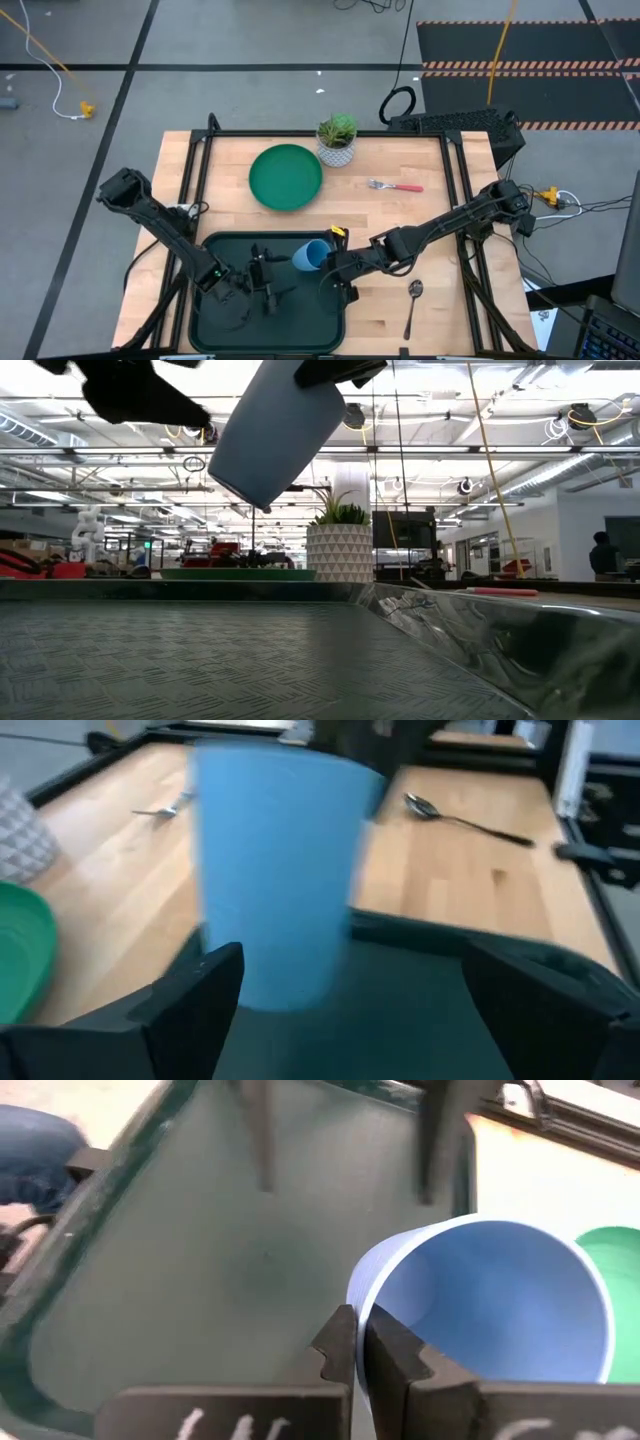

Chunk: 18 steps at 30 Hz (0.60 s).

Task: Pick and place plate/cup/fork/spoon on tray
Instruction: Put the blue cup on the top right of the black tray

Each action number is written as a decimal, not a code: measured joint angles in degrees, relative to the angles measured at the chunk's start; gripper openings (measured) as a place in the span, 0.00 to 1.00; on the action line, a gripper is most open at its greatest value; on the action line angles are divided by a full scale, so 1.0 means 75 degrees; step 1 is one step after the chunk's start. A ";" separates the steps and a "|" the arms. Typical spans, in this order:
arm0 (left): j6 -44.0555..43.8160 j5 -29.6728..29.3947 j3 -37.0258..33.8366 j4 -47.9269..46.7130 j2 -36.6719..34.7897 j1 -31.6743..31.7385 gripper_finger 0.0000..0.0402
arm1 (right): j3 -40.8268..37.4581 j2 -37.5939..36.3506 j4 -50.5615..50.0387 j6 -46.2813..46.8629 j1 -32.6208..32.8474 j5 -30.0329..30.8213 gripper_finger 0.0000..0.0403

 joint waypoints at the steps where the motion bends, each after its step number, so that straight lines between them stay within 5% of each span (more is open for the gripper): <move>1: -0.0011 -0.0006 0.0000 -0.0035 -0.0002 0.0085 0.94 | 0.0000 0.0000 0.0001 0.0000 0.0000 -0.0034 0.00; 18: 0.0557 0.0709 -0.0008 0.0118 0.0803 0.0721 0.99 | -0.0009 0.0000 0.0565 -0.0258 0.0029 -0.0200 0.00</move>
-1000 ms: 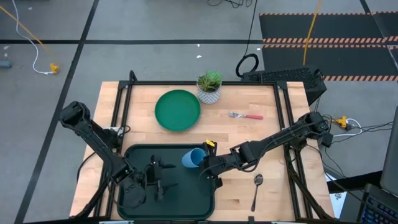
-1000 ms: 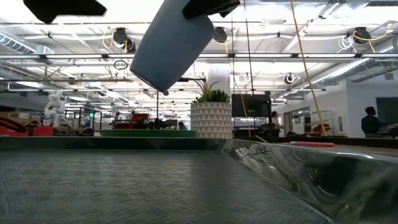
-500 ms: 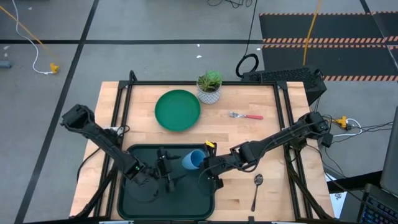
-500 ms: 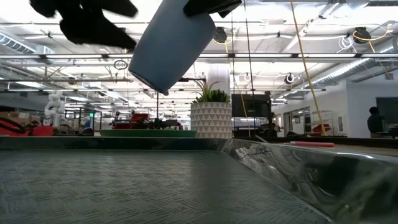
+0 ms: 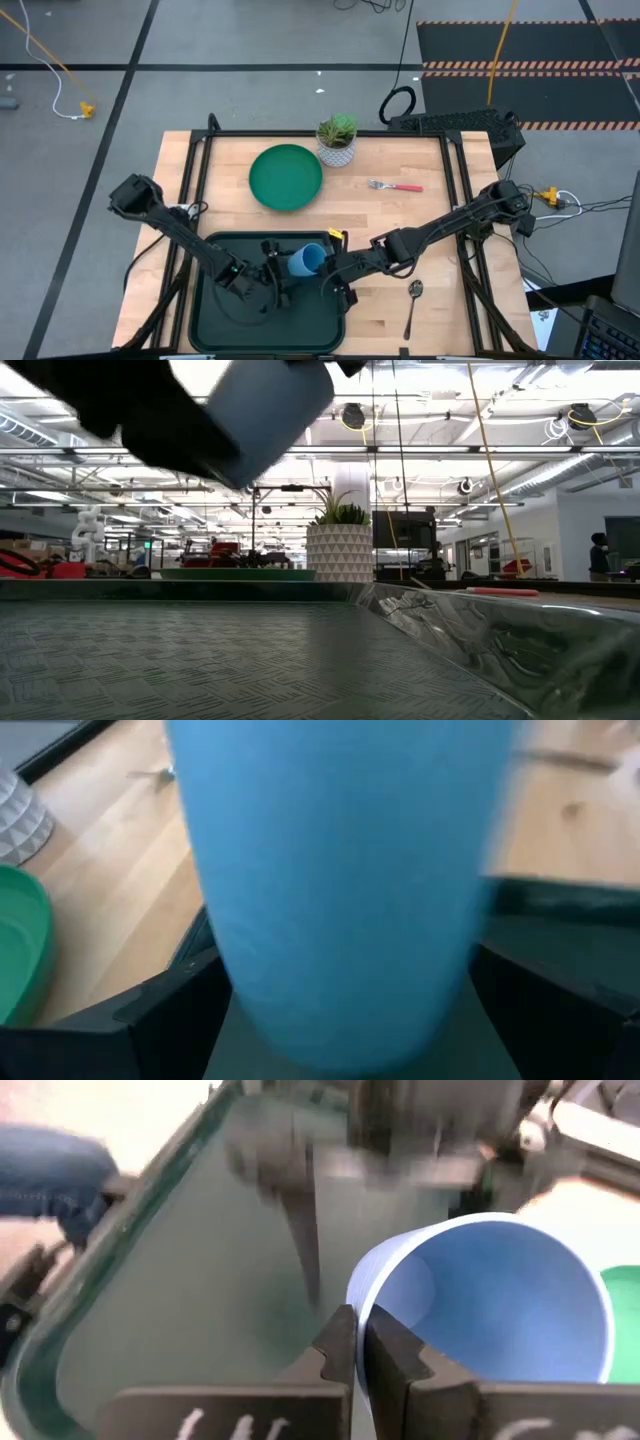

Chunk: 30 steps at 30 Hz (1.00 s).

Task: Pick and place plate/cup/fork/spoon on tray
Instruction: Put the blue cup on the top right of the black tray

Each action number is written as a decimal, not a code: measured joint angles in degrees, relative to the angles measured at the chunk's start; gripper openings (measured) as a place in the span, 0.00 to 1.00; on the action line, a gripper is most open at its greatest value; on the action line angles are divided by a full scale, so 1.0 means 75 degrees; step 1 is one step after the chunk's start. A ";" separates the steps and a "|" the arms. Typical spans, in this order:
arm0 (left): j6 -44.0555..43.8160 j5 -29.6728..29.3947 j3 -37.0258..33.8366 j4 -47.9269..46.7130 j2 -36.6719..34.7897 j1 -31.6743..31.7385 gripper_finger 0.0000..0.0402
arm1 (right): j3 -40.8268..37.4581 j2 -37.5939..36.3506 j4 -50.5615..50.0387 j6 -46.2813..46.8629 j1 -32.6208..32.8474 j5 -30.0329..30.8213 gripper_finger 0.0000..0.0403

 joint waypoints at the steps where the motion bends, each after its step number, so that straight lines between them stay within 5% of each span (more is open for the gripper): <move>1: 0.0069 -0.0074 -0.0004 0.0092 0.0080 0.0021 0.99 | 0.0000 -0.0002 0.0026 -0.0007 -0.0001 -0.0002 0.00; 13: 0.0757 -0.0484 0.0008 0.1158 0.0244 0.0040 0.98 | 0.0000 -0.0012 0.0125 -0.0037 0.0000 -0.0111 0.00; 22: 0.0726 -0.0499 0.0008 0.1035 0.0241 0.0015 0.71 | 0.0000 -0.0012 0.0128 -0.0035 0.0003 -0.0201 0.00; 30: 0.0793 -0.0523 0.0005 0.0810 -0.0071 -0.0142 0.71 | 0.0006 -0.0009 0.0246 -0.0038 0.0006 -0.0191 0.07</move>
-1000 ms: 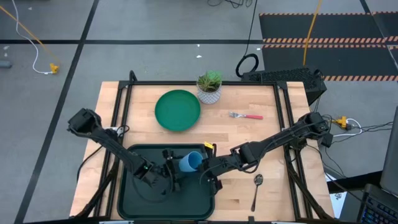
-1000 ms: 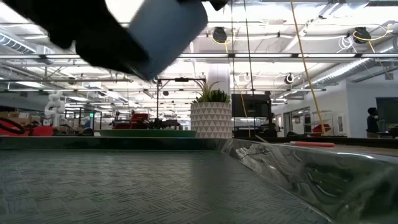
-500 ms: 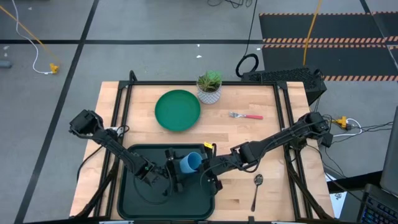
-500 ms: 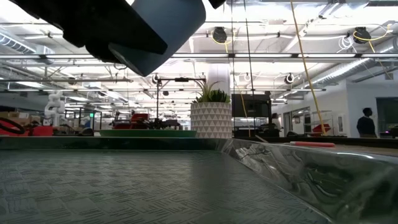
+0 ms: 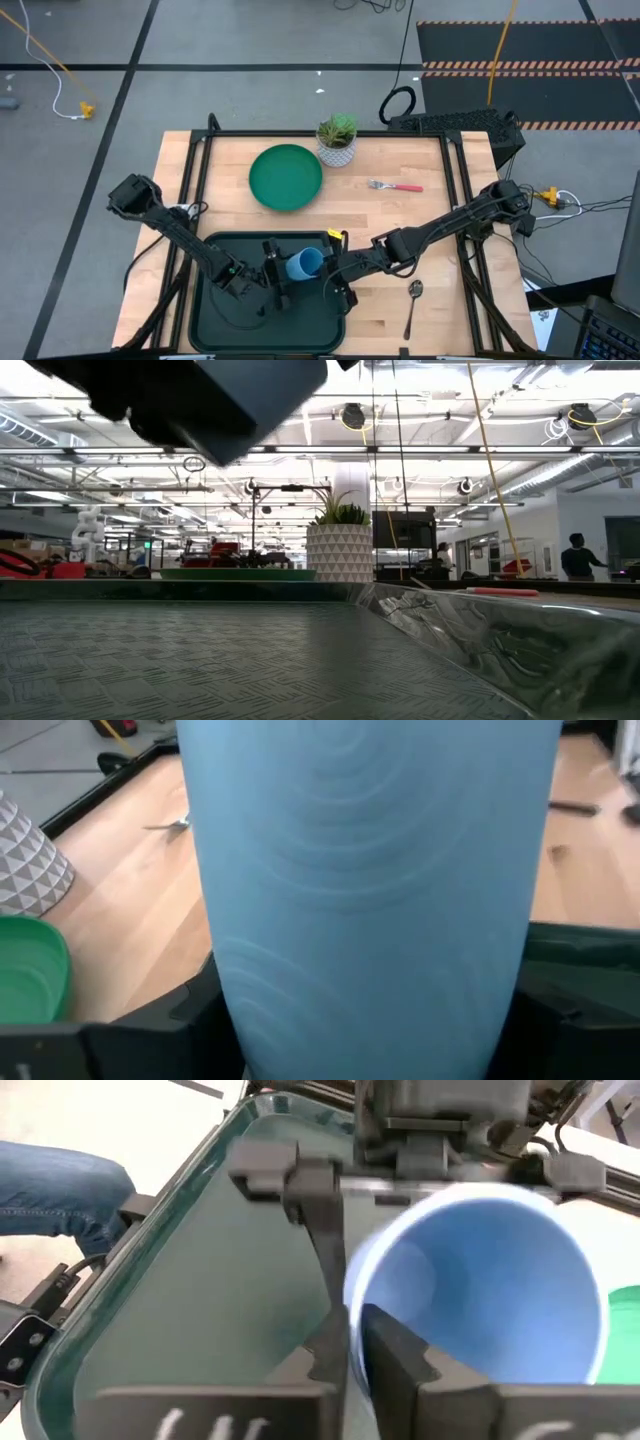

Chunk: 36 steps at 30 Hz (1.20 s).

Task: Pick and place plate/cup/fork/spoon on tray
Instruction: Put the blue cup on the top right of the black tray

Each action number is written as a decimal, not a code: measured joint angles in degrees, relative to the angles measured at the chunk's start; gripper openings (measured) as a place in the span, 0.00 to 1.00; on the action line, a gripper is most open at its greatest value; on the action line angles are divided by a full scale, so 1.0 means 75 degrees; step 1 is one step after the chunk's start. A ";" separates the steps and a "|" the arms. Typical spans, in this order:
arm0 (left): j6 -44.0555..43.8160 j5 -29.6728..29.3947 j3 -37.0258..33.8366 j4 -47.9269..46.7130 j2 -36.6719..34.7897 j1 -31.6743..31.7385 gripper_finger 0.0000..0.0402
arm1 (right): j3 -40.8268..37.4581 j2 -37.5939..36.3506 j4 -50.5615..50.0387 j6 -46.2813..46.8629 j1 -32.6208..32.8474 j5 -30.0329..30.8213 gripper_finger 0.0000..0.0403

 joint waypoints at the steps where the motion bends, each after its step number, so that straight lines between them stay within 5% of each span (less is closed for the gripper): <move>1: -0.0034 -0.0079 0.0000 -0.0116 -0.0115 -0.0054 0.71 | 0.0005 -0.0011 0.0092 -0.0003 0.0005 0.0013 0.10; 15: -0.0824 -0.2349 0.0004 -0.2344 -0.1797 -0.1501 0.71 | 0.0003 -0.1006 0.0412 -0.0205 0.0400 0.0645 0.41; 22: -0.1767 -0.3678 -0.0042 -0.2940 -0.1901 -0.2342 0.73 | -0.0089 -0.0969 0.0839 -0.0238 0.0502 0.0645 0.43; 28: -0.2859 -0.4074 -0.0547 -0.2875 -0.1900 -0.2656 0.71 | -0.0863 -0.0819 0.3409 -0.0247 0.0402 0.0675 0.43; 36: -0.3043 -0.4666 -0.1663 -0.1374 -0.1897 -0.2651 0.73 | -0.0746 -0.0439 0.4264 -0.0339 0.0184 0.1045 0.43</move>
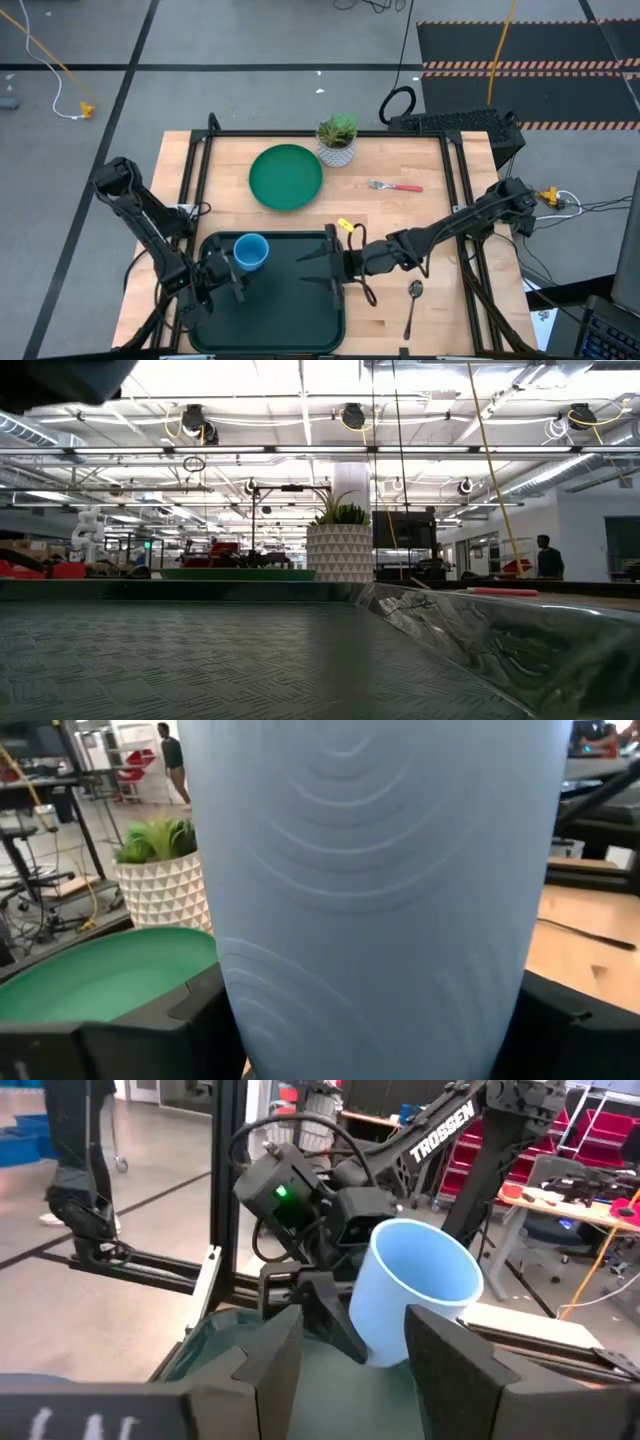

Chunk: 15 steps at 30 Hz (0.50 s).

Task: Pick and place plate/cup/fork/spoon on tray
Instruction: Put the blue cup on the top right of the black tray

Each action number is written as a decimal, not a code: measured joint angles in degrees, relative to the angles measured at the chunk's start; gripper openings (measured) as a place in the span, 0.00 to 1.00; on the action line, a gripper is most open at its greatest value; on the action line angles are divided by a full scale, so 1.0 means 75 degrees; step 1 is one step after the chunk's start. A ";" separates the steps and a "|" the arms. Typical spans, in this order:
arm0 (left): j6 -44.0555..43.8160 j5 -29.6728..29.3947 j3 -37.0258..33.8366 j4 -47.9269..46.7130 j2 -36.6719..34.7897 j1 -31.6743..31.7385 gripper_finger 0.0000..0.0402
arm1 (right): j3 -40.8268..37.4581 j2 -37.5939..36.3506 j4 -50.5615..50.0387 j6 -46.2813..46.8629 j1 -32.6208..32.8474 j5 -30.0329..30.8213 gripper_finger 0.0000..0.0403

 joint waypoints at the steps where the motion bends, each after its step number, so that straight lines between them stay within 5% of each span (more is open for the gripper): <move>1: 0.0000 -0.0007 -0.0137 0.0226 0.0000 0.0019 0.72 | 0.0024 0.0002 -0.0004 -0.0005 -0.0020 -0.0003 0.43; 15: 0.1769 0.0884 -0.0738 0.3052 0.0003 0.1132 0.72 | 0.2598 0.0776 -0.3109 -0.0266 -0.0687 -0.0083 0.44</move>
